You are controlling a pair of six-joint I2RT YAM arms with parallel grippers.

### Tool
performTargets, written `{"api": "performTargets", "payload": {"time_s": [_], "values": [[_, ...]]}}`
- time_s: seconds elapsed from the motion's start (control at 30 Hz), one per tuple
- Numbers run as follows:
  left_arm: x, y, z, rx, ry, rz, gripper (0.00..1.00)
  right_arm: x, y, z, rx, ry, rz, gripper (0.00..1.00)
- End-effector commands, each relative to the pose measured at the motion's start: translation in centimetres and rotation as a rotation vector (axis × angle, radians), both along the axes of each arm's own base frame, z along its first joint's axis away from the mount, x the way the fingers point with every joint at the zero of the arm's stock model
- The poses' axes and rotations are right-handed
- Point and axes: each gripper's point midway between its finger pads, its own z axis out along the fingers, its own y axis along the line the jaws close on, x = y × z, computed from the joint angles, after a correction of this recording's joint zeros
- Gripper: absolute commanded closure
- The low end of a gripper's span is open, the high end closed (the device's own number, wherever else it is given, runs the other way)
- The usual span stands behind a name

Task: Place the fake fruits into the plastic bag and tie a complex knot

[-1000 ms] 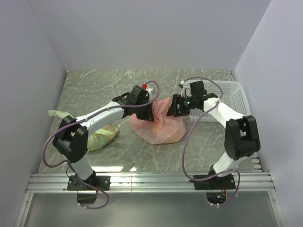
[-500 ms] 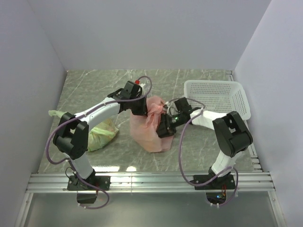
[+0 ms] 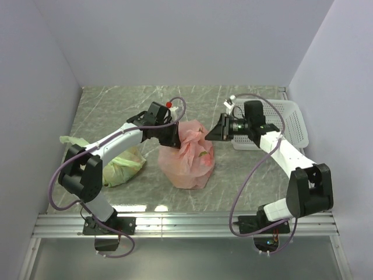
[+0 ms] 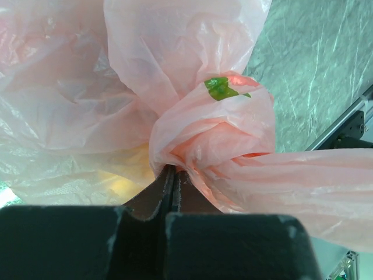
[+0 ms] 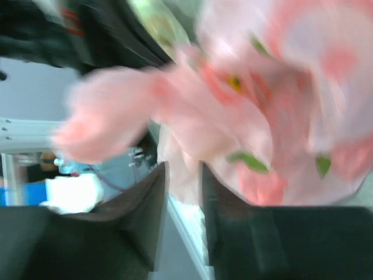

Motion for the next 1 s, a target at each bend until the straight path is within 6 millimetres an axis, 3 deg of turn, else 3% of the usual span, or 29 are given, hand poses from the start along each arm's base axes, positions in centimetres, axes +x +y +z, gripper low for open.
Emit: {"api": "performTargets", "payload": {"time_s": [0.0,0.03,0.07,0.27,0.43,0.7,0.8,0.97], "values": [[-0.5,-0.2,1.0,-0.027,-0.011,-0.037,1.00,1.6,1.7,2.5,-0.064,-0.190,0.034,0.71],[-0.4,-0.2,1.0,-0.025,-0.005,-0.023,1.00,2.1,2.2,3.2,-0.084,-0.221,0.036,0.71],[-0.1,-0.2,1.0,-0.013,-0.005,-0.013,1.00,1.7,3.2,2.6,-0.108,-0.220,0.068,0.71],[0.6,0.0,0.3,0.008,0.001,0.015,1.00,1.9,2.7,-1.2,-0.267,-0.161,-0.004,0.68],[0.3,-0.3,0.0,-0.013,0.011,0.004,1.00,3.6,2.3,-2.6,-0.276,-0.175,-0.093,0.74],[-0.3,-0.2,-1.0,-0.001,0.047,-0.010,1.00,4.7,5.0,-3.7,-0.219,-0.223,-0.072,0.74],[-0.5,-0.7,-1.0,-0.025,0.065,-0.012,1.00,3.6,6.6,-4.5,-0.190,-0.201,0.004,0.69],[-1.0,-1.6,-0.4,-0.088,0.103,-0.030,1.00,-0.3,7.6,-5.1,-0.099,-0.088,0.143,0.45]]}}
